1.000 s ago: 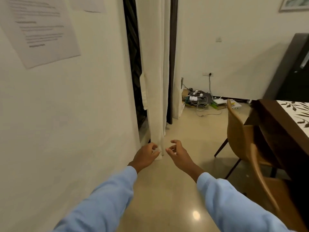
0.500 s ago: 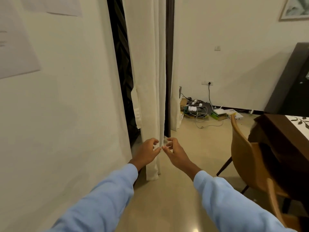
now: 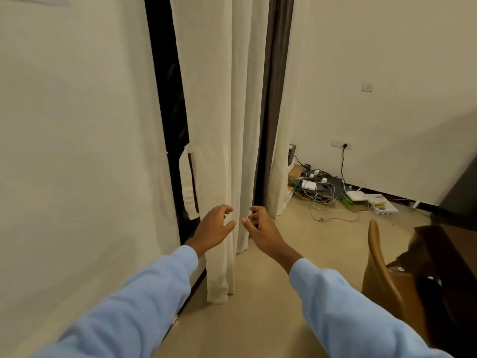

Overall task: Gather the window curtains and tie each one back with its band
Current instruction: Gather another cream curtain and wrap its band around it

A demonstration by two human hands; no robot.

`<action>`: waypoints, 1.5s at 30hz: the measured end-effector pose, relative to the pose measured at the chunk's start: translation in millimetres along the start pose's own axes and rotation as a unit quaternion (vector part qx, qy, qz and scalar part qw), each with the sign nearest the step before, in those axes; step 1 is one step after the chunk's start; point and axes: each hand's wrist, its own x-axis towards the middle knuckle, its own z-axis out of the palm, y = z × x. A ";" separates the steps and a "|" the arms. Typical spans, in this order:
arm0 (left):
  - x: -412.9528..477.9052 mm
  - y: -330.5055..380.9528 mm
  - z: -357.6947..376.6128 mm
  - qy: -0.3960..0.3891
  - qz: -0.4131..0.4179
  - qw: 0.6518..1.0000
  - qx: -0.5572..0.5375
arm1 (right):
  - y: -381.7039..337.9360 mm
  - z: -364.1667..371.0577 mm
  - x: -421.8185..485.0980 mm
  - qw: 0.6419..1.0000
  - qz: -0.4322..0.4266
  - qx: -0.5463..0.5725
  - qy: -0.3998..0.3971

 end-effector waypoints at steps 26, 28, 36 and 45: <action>231.3 -29.8 16.5 0.416 0.032 0.895 -0.159 | -8.9 35.5 307.8 0.973 -0.185 0.135 0.040; 235.6 -30.2 18.8 0.446 0.002 0.886 -0.124 | -8.4 35.6 317.3 0.973 -0.178 0.150 -0.004; 248.7 -1.5 26.2 0.518 -0.091 0.849 -0.042 | -1.0 44.1 320.7 0.926 -0.244 0.200 -0.209; 232.7 12.7 4.3 0.536 -0.144 0.829 0.070 | 0.3 40.0 305.1 0.867 -0.345 0.109 -0.342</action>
